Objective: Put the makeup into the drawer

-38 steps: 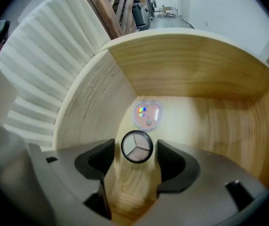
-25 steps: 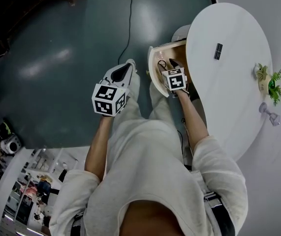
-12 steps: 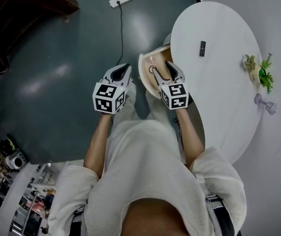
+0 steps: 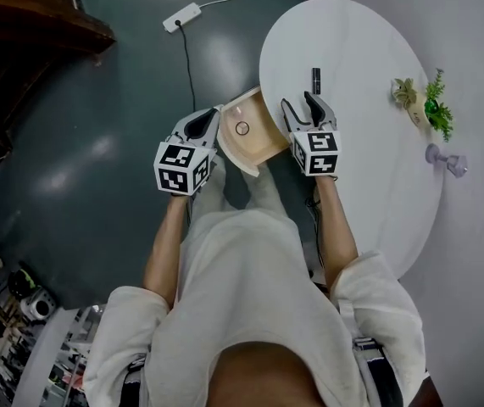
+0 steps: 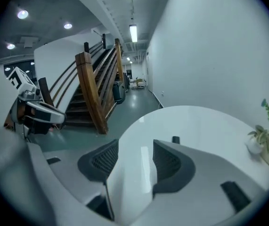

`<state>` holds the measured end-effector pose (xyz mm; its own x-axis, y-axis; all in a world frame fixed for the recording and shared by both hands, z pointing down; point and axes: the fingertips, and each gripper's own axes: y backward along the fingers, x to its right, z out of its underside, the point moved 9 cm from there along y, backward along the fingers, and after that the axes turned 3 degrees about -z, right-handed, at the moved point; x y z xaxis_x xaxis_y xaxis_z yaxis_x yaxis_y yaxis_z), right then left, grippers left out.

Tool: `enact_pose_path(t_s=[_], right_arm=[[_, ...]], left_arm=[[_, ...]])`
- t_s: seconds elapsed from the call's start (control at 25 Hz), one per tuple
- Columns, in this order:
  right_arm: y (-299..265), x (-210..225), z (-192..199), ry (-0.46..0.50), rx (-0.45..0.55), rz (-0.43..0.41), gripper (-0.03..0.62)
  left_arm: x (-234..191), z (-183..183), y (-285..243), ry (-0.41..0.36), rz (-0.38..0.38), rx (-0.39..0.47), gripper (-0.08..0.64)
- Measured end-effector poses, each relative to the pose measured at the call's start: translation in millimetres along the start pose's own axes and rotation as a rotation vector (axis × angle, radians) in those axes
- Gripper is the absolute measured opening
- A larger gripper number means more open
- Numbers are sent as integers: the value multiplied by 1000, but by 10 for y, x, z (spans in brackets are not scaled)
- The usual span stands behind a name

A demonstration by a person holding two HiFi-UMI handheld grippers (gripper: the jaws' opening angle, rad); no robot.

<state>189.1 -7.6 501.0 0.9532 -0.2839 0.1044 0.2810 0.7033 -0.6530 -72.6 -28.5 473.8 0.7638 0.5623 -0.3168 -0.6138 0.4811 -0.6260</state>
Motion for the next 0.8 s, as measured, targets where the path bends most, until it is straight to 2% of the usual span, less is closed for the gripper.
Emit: enact_pose_path(t_s=[0.16,0.32,0.6,0.8], right_arm=[[-82,473,-19,-28,-29,74,211],[-222,751,7,-51,-88,92,192],[-400,887,143,-79,-185,68,175],[-464,916,184,-81,-226,74,120]], left_arm=[[72,-46,-104,-5,4,-1,12],[123,-59,-179,-6,6,-8,12],[204,-44,-237,-6,2,-13,12],[217,-6,-223,-1,-2,-14,12]])
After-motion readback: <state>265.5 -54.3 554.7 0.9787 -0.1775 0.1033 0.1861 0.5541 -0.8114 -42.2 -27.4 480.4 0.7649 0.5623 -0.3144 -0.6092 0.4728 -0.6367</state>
